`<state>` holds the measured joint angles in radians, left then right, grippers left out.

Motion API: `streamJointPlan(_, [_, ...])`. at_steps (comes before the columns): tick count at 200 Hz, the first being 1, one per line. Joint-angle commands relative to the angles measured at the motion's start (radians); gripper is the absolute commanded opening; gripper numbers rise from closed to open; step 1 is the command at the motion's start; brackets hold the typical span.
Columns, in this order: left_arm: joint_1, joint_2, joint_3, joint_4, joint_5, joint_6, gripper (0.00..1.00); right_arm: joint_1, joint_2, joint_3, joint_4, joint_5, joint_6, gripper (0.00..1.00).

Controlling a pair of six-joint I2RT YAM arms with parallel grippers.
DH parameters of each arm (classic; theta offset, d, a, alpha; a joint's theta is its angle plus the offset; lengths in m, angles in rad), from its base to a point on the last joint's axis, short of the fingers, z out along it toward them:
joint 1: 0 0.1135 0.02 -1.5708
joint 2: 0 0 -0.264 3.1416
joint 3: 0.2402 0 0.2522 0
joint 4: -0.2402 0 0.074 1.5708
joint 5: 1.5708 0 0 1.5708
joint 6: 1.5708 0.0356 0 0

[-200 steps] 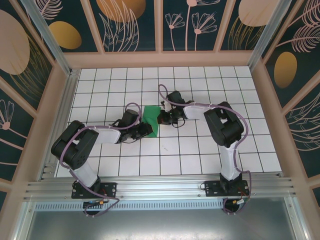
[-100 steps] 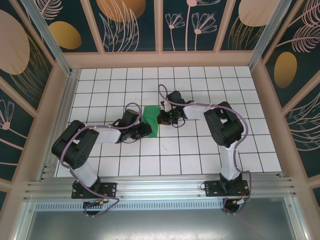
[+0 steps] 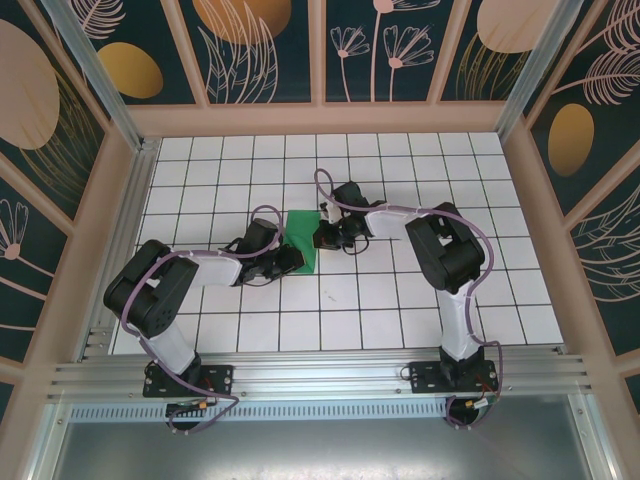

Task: Fold a paper plane with a square sheet of paper (pick it up from the middle)
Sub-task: Fold the triangle a second time at the center of the table.

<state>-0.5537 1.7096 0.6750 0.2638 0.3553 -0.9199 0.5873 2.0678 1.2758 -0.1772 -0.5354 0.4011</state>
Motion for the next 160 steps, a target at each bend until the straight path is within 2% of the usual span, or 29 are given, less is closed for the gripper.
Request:
streamJointPlan(1, [-0.002,0.03,-0.006,-0.079,-0.018,0.021,0.24,0.006,0.023,0.033,-0.028,0.044,-0.011,0.06])
streamJointPlan(160, [-0.002,0.03,0.002,-0.083,-0.022,0.02,0.23,0.007,-0.049,-0.022,-0.01,0.044,-0.015,0.06])
